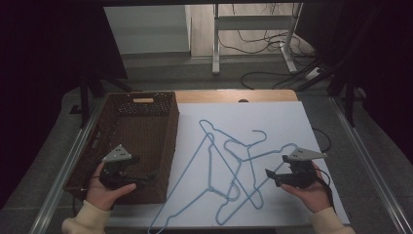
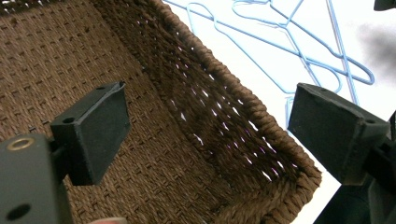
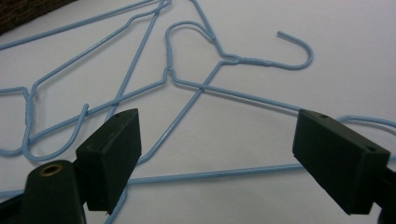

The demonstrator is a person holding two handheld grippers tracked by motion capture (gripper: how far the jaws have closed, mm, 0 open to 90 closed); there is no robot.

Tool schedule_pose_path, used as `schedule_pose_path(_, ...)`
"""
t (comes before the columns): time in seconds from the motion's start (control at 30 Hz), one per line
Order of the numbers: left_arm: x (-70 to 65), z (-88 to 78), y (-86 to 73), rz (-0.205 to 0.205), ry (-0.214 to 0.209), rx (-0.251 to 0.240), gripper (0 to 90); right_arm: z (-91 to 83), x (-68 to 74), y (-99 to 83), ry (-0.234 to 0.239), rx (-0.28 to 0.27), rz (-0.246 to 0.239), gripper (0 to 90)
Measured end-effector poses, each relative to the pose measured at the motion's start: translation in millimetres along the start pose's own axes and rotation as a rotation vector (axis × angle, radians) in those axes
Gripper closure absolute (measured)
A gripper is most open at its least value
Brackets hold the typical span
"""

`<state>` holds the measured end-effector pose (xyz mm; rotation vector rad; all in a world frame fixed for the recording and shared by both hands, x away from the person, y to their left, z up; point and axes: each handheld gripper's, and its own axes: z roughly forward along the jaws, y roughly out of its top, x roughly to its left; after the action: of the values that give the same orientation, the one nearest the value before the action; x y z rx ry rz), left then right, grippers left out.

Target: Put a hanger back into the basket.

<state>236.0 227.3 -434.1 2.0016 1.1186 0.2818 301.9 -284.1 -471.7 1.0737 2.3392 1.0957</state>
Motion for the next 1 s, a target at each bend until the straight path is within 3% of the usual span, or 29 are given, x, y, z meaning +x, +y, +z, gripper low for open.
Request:
schedule_pose_path(0.33, -3.4, -1.3, -4.2, 0.011, 0.012, 0.005, 13.3, 2.8, 12.4, 6.8, 0.032, 0.027, -0.044, 19.4)
schedule_pose_path(0.67, -10.3, -6.2, -1.1, 0.034, 0.007, -0.011, 13.6, -1.9, 15.8, 7.4, 0.023, 0.013, -0.036, 20.9)
schedule_pose_path(1.0, -9.9, -5.2, -2.9, 0.026, 0.010, -0.007, 14.9, 0.6, 15.2, 8.9, 0.039, 0.021, -0.038, 21.7)
